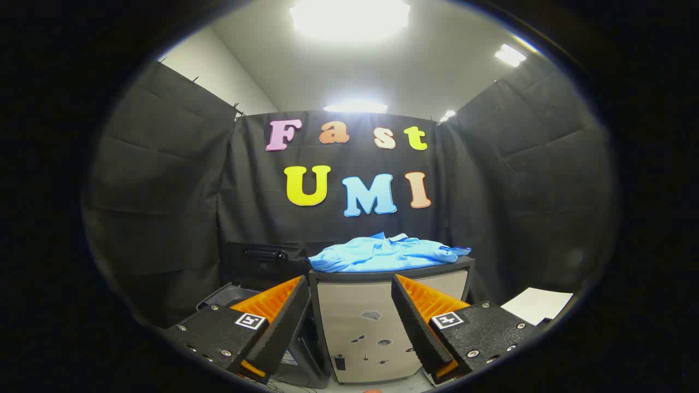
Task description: Put the clothes into the washing machine and then close the washing machine lid.
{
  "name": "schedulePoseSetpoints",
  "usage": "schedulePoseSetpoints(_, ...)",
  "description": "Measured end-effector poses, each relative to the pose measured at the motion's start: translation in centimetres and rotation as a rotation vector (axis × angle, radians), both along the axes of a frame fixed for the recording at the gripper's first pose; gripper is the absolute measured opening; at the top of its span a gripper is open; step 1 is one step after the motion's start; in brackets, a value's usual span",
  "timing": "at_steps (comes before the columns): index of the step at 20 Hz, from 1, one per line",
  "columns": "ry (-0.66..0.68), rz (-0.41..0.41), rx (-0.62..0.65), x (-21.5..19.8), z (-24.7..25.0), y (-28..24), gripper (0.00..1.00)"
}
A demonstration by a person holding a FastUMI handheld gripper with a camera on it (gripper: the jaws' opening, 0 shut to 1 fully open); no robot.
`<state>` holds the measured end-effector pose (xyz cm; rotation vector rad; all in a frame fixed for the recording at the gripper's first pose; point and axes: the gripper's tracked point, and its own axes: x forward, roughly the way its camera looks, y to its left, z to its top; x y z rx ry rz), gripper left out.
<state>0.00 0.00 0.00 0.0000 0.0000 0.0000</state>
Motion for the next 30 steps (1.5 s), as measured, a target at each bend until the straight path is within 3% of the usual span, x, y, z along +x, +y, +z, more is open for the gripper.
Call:
schedulePoseSetpoints(19, -0.003, 0.001, 0.009, -2.3, 0.8, -2.2, 0.95)
schedulePoseSetpoints(30, -0.031, -0.012, 0.017, -0.9, 4.1, -3.8, 0.95)
